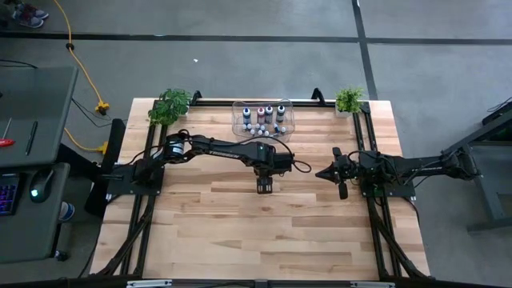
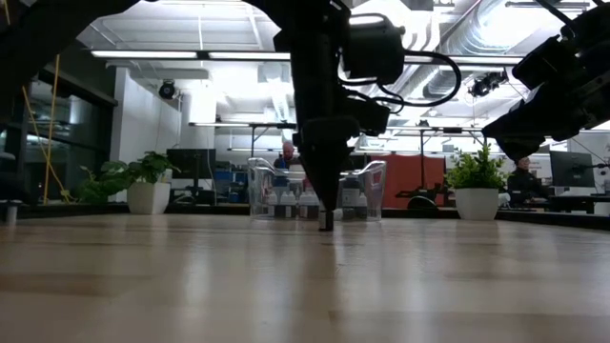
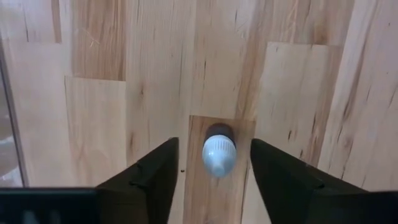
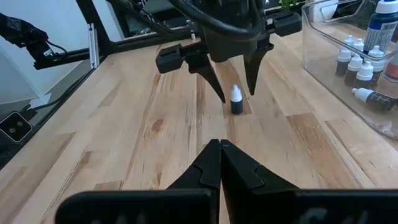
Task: Pick & Place food coloring
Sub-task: Put the small purple food coloring bottle into the transparent bin
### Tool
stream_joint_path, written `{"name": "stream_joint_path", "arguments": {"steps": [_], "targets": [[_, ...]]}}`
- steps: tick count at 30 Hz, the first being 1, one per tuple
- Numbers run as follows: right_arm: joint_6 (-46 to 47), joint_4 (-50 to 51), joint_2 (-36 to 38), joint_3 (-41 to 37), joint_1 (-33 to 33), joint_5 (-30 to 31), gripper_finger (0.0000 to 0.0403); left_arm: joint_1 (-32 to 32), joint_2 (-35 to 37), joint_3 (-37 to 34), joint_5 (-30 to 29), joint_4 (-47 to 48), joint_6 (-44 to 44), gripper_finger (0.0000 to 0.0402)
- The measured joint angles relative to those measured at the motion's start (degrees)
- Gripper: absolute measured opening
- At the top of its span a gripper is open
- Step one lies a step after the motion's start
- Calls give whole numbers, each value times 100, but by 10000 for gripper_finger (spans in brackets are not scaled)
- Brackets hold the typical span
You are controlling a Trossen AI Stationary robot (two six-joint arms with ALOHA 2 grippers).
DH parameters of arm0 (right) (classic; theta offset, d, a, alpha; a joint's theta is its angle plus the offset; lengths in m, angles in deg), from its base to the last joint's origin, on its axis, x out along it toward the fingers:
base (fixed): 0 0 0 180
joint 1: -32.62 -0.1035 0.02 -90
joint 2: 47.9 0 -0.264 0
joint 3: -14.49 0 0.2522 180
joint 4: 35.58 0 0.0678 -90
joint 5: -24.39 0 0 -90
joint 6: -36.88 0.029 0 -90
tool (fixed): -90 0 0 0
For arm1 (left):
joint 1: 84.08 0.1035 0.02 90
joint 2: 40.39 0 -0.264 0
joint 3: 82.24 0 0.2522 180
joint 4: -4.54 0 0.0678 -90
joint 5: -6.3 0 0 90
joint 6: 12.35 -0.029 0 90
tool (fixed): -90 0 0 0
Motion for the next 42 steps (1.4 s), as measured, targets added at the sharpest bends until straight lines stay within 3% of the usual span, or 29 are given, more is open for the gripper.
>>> {"name": "stream_joint_path", "arguments": {"steps": [20, 30, 42], "targets": [[0, 0, 0, -1, 0, 0, 0, -39, 22, 7, -7, 118, 13, 43], [-1, 0, 0, 0, 1, 0, 0, -87, 14, 89, -21, 267, 15, 39], [0, 0, 1, -1, 1, -2, 0, -283, 12, 1542, 1, 1973, 5, 39]]}}
